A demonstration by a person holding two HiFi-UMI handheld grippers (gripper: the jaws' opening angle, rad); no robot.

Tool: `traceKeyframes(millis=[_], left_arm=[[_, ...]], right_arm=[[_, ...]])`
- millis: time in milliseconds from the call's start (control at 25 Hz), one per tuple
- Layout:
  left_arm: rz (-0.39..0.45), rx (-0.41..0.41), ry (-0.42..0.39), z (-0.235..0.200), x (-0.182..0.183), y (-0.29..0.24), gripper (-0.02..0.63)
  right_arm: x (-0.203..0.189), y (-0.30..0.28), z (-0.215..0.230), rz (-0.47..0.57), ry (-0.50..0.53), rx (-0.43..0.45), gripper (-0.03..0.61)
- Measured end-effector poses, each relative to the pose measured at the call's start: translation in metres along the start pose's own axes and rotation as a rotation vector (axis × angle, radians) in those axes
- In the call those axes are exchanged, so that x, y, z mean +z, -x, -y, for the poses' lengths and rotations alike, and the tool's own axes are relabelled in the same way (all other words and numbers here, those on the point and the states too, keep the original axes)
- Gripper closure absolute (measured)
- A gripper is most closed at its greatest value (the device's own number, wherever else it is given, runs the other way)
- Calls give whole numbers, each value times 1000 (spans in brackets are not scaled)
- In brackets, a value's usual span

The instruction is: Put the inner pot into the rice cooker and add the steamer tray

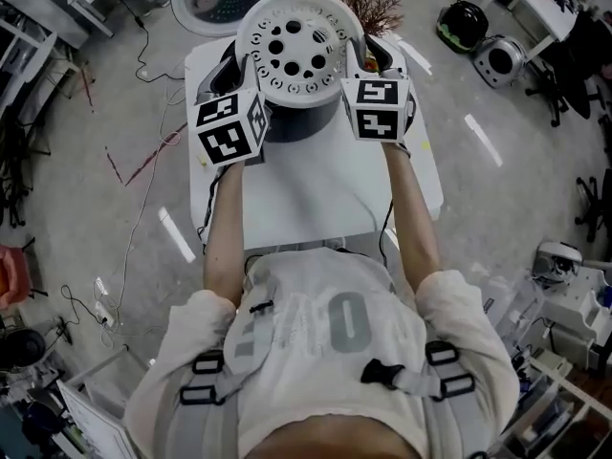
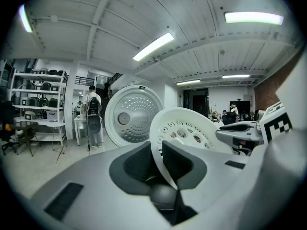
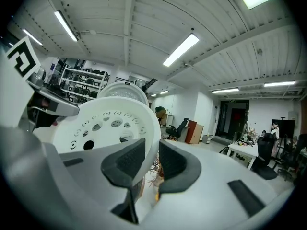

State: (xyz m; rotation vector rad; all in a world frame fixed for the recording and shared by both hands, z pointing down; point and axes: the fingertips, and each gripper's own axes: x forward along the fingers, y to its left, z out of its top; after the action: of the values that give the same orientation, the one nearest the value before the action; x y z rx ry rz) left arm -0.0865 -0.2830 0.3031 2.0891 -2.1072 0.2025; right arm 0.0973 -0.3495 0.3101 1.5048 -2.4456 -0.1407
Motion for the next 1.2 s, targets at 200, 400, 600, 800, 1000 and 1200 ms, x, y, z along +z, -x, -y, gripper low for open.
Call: traceKeyframes(millis=[200,400,600,800,1000,1200], left_arm=[[-27,18,-16,-33,0,-19,527],[-79,21,-3,-57,-15,-34,528],[-126,15,16,-68,-35,-44,526],[-155,7,17,-68,-49,-53,526],[-186,5,17,-73,-58,-53,526],[-214,15,-11,-77,-66,-58,526]], right_arm=[[-2,-35,-24,-49,-9,19,477],[-12,-57,-43,-107,-3,41,475],[-25,-69,-54,-154,17,51,474],[-39,-75,-55,-182,17,51,472],[-48,-78,-62,-201,18,61,472],[-52,-83,-66,-221,35,67,469]])
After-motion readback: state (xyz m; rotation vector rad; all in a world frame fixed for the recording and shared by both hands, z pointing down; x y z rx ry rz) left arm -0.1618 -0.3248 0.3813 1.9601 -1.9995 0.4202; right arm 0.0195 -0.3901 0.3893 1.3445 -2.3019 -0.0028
